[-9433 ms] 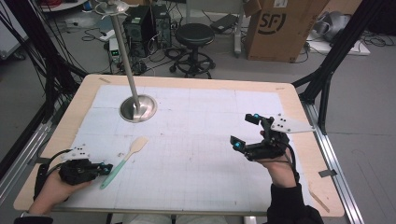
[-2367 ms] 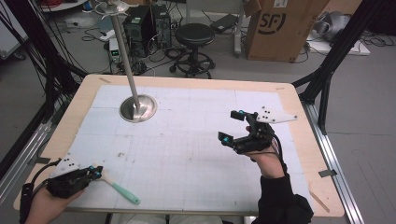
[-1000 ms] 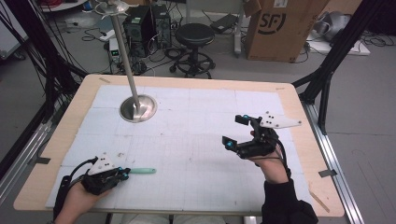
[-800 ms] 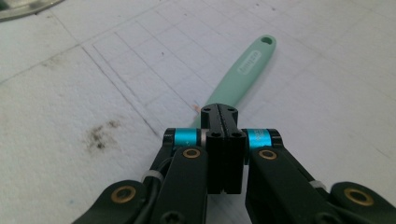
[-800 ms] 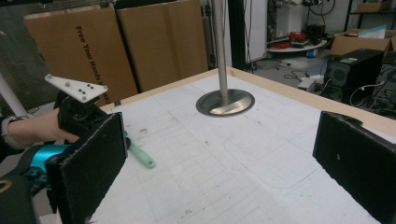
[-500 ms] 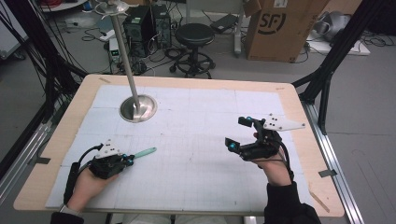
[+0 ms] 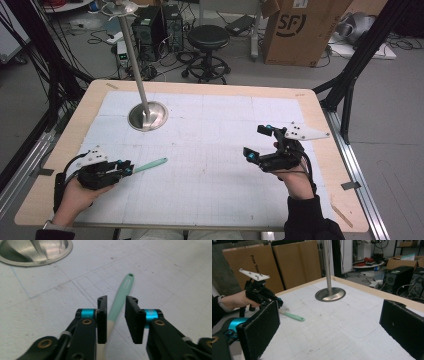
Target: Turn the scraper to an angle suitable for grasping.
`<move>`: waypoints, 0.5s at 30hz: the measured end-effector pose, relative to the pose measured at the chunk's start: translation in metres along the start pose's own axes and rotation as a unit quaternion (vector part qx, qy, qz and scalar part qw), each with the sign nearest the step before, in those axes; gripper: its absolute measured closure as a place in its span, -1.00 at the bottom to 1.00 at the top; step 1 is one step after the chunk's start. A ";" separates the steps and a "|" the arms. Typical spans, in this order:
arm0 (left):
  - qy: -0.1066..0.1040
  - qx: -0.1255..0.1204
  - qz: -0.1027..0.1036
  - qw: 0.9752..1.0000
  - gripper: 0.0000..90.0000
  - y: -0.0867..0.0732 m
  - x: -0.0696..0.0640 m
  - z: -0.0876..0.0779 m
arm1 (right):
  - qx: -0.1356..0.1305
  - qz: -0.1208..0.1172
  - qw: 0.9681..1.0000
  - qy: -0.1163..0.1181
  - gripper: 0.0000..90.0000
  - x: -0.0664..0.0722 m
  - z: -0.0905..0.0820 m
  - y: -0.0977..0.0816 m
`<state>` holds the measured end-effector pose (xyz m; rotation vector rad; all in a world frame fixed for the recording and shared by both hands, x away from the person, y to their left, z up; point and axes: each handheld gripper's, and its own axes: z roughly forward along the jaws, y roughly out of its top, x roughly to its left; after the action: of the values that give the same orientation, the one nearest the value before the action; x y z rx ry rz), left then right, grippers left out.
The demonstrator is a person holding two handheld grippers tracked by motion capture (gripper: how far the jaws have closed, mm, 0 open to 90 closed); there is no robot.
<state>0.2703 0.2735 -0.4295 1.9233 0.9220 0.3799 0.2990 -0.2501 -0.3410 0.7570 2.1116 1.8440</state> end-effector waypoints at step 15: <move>-0.056 -0.023 0.070 0.996 -0.60 0.006 0.004 -0.025 | -0.011 0.010 1.000 0.001 -0.96 -0.006 -0.002 0.000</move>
<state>0.2607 0.2903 -0.4115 1.9517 0.7035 0.3681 0.3031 -0.2553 -0.3414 0.7739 2.0898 1.8758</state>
